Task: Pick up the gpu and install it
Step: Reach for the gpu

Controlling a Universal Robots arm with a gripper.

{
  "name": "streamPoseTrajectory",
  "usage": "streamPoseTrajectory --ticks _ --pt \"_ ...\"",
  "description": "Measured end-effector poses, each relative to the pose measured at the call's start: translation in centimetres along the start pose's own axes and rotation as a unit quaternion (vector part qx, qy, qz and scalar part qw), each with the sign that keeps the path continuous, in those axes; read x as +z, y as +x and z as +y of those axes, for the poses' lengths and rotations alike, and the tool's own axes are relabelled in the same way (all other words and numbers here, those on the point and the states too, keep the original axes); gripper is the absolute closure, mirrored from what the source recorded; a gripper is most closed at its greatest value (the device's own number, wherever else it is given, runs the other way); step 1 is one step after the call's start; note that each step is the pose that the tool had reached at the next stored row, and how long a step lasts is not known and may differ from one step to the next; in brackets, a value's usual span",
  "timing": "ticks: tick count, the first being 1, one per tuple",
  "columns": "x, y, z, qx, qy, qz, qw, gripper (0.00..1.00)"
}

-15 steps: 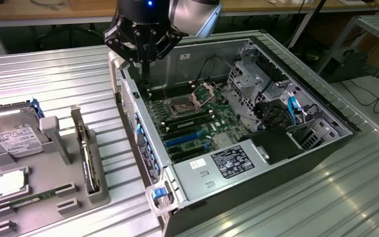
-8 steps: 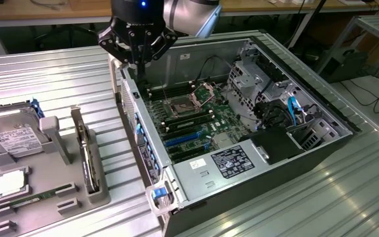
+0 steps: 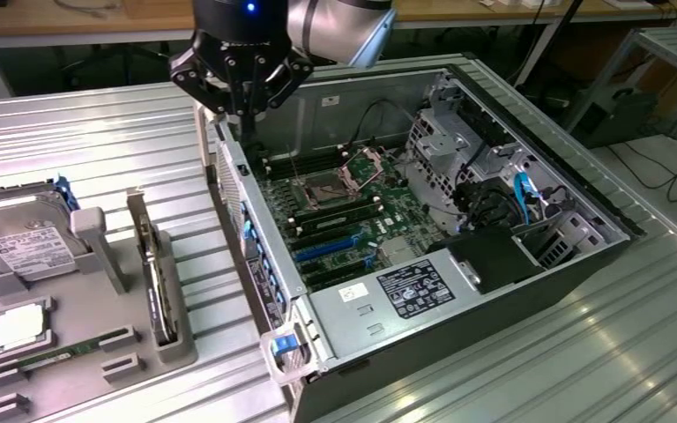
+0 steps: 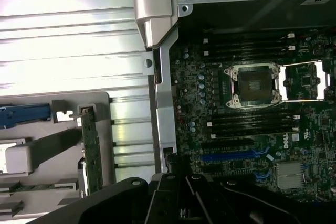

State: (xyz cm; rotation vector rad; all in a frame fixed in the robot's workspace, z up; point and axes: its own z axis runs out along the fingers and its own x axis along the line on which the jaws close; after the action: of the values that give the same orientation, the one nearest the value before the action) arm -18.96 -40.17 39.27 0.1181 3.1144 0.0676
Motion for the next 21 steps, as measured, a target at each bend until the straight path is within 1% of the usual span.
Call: streamPoseTrajectory --ticks 6,11,12,16,18,21 --pt "0.00 0.3 -0.31 -0.001 0.0000 0.0002 1.0000 0.89" --pt "0.04 0.5 -0.94 -0.011 -0.0002 0.0006 0.9999 0.89" --pt "0.05 0.5 -1.00 -0.015 -0.0003 0.0007 0.9999 0.89" --pt "0.07 0.7 -1.10 -0.044 -0.0010 0.0020 0.9990 0.89" --pt "0.09 0.8 -1.19 -0.050 -0.0018 0.0023 0.9987 0.89" --pt "0.10 1.0 -1.24 -0.064 -0.0022 0.0030 0.9979 0.89"
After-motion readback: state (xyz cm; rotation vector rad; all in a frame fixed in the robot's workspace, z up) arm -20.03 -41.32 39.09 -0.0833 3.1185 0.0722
